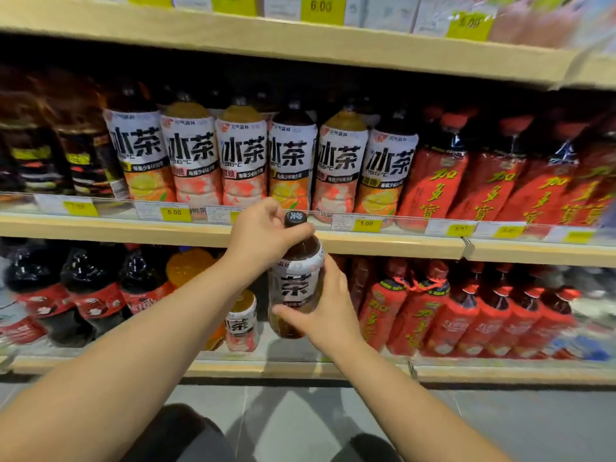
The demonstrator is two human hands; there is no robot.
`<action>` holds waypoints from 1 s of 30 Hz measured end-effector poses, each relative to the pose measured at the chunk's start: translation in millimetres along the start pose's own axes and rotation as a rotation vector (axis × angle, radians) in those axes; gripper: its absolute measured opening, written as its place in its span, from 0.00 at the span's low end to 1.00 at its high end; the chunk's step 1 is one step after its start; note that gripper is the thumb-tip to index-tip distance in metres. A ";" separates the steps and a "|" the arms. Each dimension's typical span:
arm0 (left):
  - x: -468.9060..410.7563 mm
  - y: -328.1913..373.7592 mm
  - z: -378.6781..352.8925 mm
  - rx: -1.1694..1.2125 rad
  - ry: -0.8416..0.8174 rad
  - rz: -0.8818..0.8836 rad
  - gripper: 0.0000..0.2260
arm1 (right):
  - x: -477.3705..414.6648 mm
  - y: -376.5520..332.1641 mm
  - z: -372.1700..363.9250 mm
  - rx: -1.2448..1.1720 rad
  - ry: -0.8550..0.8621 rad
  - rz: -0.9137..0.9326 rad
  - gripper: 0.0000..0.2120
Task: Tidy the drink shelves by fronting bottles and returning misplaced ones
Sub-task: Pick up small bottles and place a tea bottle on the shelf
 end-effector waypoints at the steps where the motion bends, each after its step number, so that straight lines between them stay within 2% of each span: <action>1: -0.5 7.4 -1.3 -0.007 0.002 -0.017 0.21 | -0.3 0.0 -0.5 -0.018 0.032 -0.031 0.54; 7: -12.6 42.2 -4.2 -0.050 -0.141 -0.104 0.21 | -3.7 2.8 29.8 -0.019 0.196 -0.072 0.43; 10: -14.0 44.6 -3.8 0.017 -0.168 -0.162 0.21 | 1.4 3.6 51.7 -0.017 0.262 -0.039 0.43; 13: -20.4 27.2 -12.2 0.052 -0.187 -0.147 0.15 | 2.2 3.0 77.1 -0.044 0.313 -0.031 0.44; 15: -27.7 9.1 -21.4 -0.212 -0.333 -0.122 0.12 | 0.6 0.2 95.0 -0.055 0.358 -0.023 0.43; 17: -33.7 -4.9 -32.2 -0.575 -0.495 -0.107 0.20 | -2.4 -4.1 112.5 -0.075 0.400 0.008 0.43; 19: -39.3 -6.8 -40.7 -0.850 -0.533 -0.101 0.21 | -7.9 -7.7 127.9 -0.102 0.444 0.046 0.46; 22: -48.0 10.1 -51.6 -1.139 -0.525 -0.102 0.15 | -18.8 -10.8 145.5 -0.149 0.504 0.078 0.46; 27: -65.7 18.2 -60.7 -1.180 -0.595 -0.097 0.14 | -37.3 -17.6 162.4 -0.161 0.598 0.127 0.44; 30: -66.0 16.4 -58.1 -1.156 -0.573 -0.126 0.11 | -52.1 -21.0 168.6 -0.184 0.613 0.152 0.44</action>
Point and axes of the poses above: each hand's wrist, its own x-axis away from the middle knuckle, its own z-axis out of the back of the hand, y = z × x, the point moved 1 cm from there along -x, towards the middle knuckle, and after that the axes turned 10 degrees about -y, right-handed, at the moved point
